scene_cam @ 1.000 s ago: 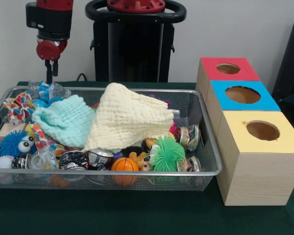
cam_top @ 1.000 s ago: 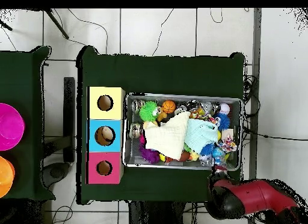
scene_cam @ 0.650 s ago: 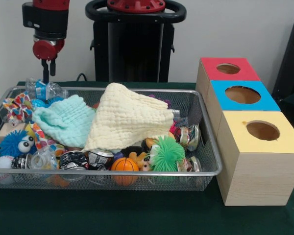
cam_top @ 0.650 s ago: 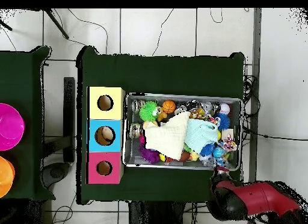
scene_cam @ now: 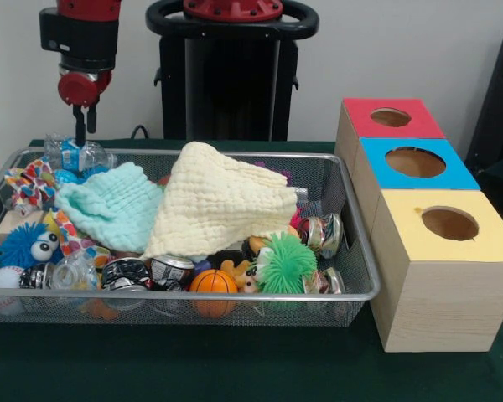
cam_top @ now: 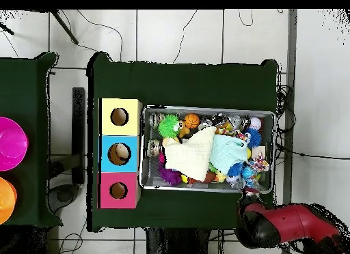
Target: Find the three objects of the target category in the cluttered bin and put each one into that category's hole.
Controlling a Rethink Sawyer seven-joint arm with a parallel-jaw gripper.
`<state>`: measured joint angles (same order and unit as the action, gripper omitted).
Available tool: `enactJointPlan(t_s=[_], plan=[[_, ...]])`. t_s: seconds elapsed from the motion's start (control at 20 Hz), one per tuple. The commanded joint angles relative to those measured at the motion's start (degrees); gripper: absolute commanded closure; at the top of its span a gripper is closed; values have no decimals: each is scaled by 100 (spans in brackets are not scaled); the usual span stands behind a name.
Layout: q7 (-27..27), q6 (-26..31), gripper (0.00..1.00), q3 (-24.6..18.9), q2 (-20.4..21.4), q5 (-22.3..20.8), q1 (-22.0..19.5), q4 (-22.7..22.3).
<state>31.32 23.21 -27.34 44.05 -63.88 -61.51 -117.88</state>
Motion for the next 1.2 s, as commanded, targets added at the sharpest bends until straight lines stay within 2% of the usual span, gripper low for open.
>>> enactJointPlan(t_s=[0.05, 0.2, 0.3, 0.4, 0.75, 0.95, 1.2], plan=[[-546, -102, 0, -585, -191, -318, -36, 399], [-1116, 97, 0, -789, -22, -350, -55, 233], [-1824, 478, 0, -939, 3, -294, -90, 209], [-2274, 661, 0, -1128, -19, -193, -179, 184], [-2572, 874, 0, -1311, -101, -104, -337, 199], [-2725, 898, 0, -1374, -250, -188, -397, 342], [-2632, 939, 0, -1288, -464, -240, -426, 560]])
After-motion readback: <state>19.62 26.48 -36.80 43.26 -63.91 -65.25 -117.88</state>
